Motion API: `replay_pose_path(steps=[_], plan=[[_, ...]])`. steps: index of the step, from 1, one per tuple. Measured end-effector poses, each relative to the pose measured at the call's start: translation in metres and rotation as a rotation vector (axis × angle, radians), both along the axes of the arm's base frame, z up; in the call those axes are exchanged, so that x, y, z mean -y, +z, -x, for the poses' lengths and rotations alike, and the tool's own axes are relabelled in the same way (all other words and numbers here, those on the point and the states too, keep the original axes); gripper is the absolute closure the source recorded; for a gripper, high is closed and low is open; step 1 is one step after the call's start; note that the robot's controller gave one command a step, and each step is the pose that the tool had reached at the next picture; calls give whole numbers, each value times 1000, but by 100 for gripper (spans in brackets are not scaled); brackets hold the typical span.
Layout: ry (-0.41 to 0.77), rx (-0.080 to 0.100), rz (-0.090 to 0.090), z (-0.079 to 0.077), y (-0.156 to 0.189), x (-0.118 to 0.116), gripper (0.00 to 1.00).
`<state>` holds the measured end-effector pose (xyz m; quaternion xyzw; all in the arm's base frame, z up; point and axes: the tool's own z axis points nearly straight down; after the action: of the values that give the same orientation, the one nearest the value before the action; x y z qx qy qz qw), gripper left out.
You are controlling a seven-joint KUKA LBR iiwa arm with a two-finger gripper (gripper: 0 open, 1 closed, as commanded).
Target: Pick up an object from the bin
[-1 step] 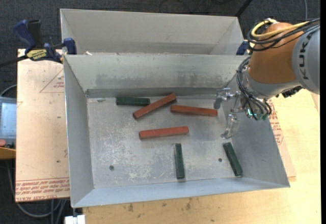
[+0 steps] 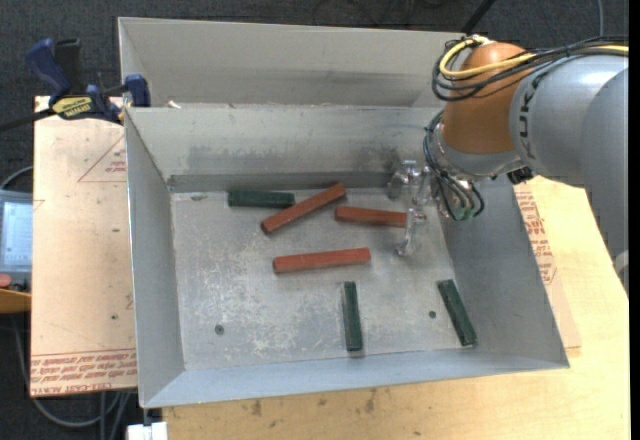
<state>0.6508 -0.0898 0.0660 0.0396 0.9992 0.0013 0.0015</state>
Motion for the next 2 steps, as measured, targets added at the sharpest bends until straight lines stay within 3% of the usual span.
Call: replay_pose_path(steps=[1,2], plan=[[-1,3,2,0,5,2,100],[-40,-2,3,27,23,38,100]])
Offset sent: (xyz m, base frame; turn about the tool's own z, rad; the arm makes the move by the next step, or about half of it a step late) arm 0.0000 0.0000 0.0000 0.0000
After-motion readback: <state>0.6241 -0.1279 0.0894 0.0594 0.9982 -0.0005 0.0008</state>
